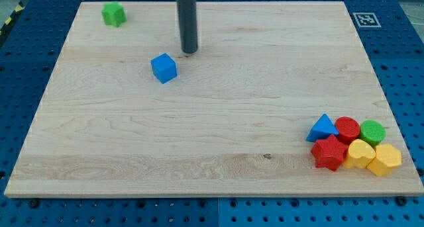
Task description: Slightly touch the left of the blue cube
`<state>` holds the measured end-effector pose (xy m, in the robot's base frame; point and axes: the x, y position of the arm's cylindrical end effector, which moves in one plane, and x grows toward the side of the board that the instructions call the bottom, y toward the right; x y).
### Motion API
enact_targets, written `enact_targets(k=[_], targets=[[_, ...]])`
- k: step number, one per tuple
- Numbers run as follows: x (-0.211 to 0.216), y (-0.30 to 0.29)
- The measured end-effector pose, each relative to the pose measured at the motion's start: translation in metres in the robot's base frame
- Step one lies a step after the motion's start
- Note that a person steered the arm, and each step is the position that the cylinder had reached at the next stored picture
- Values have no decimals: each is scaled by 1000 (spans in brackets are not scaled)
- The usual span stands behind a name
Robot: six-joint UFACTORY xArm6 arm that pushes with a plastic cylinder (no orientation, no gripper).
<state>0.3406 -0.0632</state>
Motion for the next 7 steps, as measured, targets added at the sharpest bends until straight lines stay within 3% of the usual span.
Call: enact_targets(k=[3, 7], targets=[[3, -75], [63, -61]])
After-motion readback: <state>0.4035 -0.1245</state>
